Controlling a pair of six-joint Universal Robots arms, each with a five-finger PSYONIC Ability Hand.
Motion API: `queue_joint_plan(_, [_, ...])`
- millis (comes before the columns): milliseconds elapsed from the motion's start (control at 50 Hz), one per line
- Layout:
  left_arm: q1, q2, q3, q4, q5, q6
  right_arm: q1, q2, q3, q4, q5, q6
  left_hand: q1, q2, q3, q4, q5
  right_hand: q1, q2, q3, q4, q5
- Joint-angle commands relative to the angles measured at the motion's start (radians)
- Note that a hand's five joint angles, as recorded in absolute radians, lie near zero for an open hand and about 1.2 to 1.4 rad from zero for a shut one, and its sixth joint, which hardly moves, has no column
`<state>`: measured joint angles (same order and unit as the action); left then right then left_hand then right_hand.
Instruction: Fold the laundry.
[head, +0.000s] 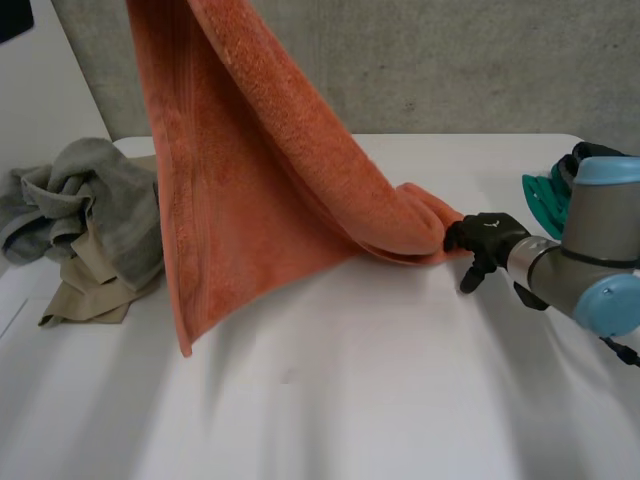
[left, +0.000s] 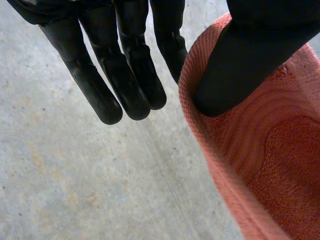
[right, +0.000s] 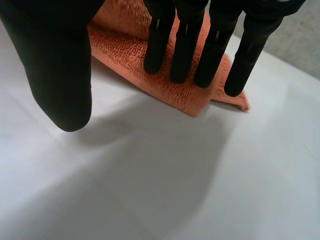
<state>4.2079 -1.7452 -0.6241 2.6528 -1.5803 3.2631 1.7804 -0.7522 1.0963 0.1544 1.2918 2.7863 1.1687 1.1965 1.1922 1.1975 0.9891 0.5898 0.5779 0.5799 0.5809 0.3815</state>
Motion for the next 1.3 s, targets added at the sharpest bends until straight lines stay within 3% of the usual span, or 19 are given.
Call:
queue_joint_plan(20, [-0.009, 0.018, 0.030, -0.008, -0.018, 0.006, 0.047, 0.005, 0.033, -0.124, 0.037, 0.062, 0.228, 0.200, 0.204, 0.199, 0.233, 0.010, 0.022, 0.020, 0.019, 0.044])
queue_joint_plan(240, [-0.003, 0.036, 0.018, -0.008, -0.018, 0.014, 0.105, -0.001, 0.051, -0.168, 0.050, 0.117, 0.228, 0.200, 0.204, 0.199, 0.233, 0.072, 0.084, 0.082, 0.081, 0.106])
queue_joint_plan(440, [0.012, 0.039, -0.005, -0.007, -0.021, 0.014, 0.145, -0.022, 0.056, -0.199, 0.164, 0.147, 0.228, 0.200, 0.204, 0.199, 0.233, 0.116, 0.128, 0.126, 0.125, 0.150])
queue_joint_plan(560, [0.023, 0.041, -0.006, -0.007, -0.017, 0.007, 0.172, -0.013, 0.050, -0.222, 0.181, 0.145, 0.228, 0.200, 0.204, 0.199, 0.233, 0.104, 0.116, 0.114, 0.113, 0.138])
queue_joint_plan(1060, [0.043, 0.070, -0.057, -0.005, -0.015, 0.003, 0.275, 0.204, -0.206, -0.391, 0.288, 0.059, 0.228, 0.200, 0.204, 0.199, 0.233, 0.125, 0.137, 0.135, 0.134, 0.159])
queue_joint_plan(1300, [0.077, 0.072, -0.080, 0.003, -0.004, 0.003, 0.297, 0.172, -0.216, -0.400, 0.331, 0.053, 0.228, 0.200, 0.204, 0.199, 0.233, 0.222, 0.234, 0.232, 0.231, 0.256])
